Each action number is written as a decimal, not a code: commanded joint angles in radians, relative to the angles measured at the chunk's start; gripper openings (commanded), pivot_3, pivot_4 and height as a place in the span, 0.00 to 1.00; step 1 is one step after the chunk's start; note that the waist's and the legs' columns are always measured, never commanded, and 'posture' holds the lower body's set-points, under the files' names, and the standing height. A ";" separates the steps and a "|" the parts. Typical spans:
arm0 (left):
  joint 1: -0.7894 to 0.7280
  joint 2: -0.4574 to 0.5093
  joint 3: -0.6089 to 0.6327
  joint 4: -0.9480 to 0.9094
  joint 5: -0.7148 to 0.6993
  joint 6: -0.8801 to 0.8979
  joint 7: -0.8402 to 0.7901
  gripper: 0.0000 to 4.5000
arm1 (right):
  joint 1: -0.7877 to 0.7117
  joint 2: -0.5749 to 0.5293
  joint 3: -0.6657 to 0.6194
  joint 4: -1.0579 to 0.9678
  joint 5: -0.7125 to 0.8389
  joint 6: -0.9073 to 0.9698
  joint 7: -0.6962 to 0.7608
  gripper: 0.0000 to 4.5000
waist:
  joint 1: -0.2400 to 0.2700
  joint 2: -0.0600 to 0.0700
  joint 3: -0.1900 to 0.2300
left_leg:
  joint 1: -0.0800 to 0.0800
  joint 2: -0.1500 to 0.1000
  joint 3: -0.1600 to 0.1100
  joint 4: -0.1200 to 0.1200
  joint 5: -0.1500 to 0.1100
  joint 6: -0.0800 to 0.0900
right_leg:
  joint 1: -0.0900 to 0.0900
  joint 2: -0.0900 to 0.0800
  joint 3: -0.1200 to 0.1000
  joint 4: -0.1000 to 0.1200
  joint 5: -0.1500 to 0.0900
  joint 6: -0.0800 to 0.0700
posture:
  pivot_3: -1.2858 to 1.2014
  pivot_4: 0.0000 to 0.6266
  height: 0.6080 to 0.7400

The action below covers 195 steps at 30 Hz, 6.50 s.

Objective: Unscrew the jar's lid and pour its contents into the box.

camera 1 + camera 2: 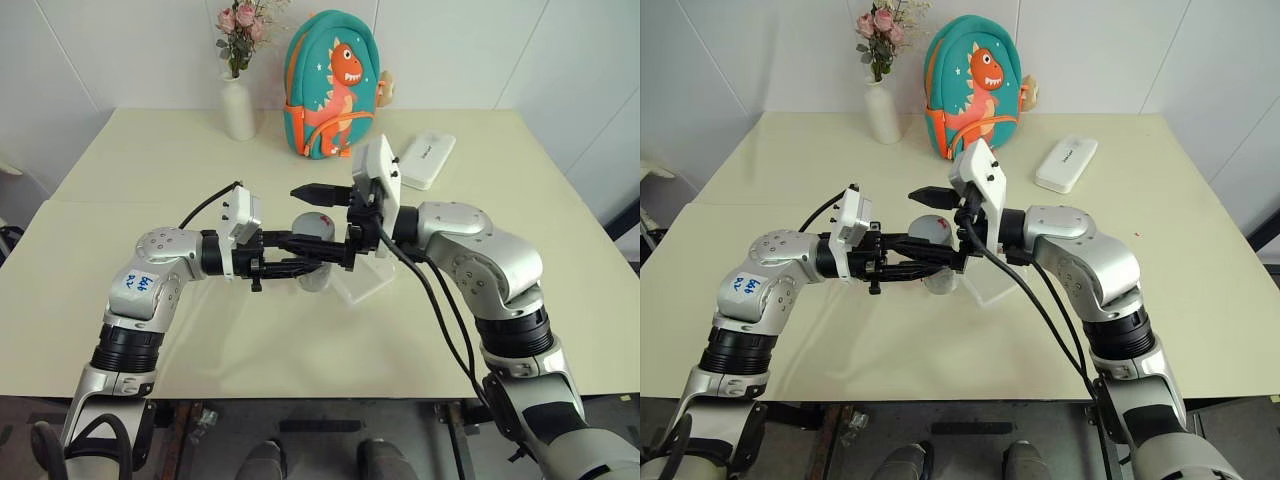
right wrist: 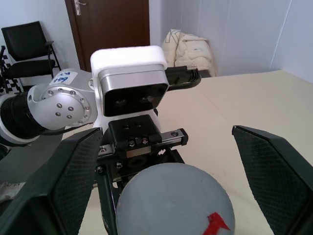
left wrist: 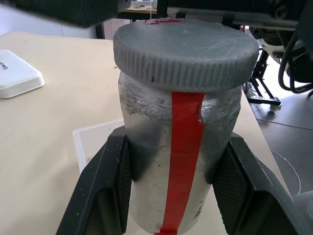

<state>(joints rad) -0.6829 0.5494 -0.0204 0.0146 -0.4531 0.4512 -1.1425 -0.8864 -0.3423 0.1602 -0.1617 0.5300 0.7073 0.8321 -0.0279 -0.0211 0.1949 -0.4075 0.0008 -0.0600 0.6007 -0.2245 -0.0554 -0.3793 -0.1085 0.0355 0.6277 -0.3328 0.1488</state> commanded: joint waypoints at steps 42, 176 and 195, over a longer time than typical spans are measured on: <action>-0.019 -0.001 0.006 0.001 -0.005 -0.049 0.001 0.42 | 0.094 -0.256 -0.136 -0.210 0.086 0.108 0.011 0.99 | -0.001 0.000 0.000 | 0.000 0.000 0.000 0.000 0.000 0.000 | 0.000 0.000 0.000 -0.001 0.000 0.000 | 0.52 0.24 1.00; -0.027 0.003 -0.050 0.048 0.021 -0.051 -0.029 0.42 | -0.088 -0.155 -0.108 -0.033 0.051 -0.002 0.108 0.57 | 0.000 0.000 0.001 | 0.000 0.001 0.000 0.001 0.000 0.000 | -0.001 0.001 0.000 0.000 0.000 0.000 | 0.52 0.24 1.00; -0.024 0.016 -0.081 0.039 0.018 0.028 -0.041 0.42 | -0.209 -0.172 -0.100 0.136 -0.020 -0.128 0.210 0.57 | -0.001 0.000 0.001 | -0.001 0.001 0.000 0.001 0.000 0.000 | -0.001 0.001 0.000 0.000 0.000 0.000 | 0.52 0.24 1.00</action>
<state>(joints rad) -0.7432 0.5536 -0.0376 0.0539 -0.4463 0.4469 -1.1354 -1.0053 -0.4879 0.1553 -0.0243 0.5345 0.6738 1.0757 -0.0288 -0.0211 0.1957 -0.4081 0.0014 -0.0599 0.6015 -0.2245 -0.0554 -0.3800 -0.1078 0.0356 0.6281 -0.3328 0.1488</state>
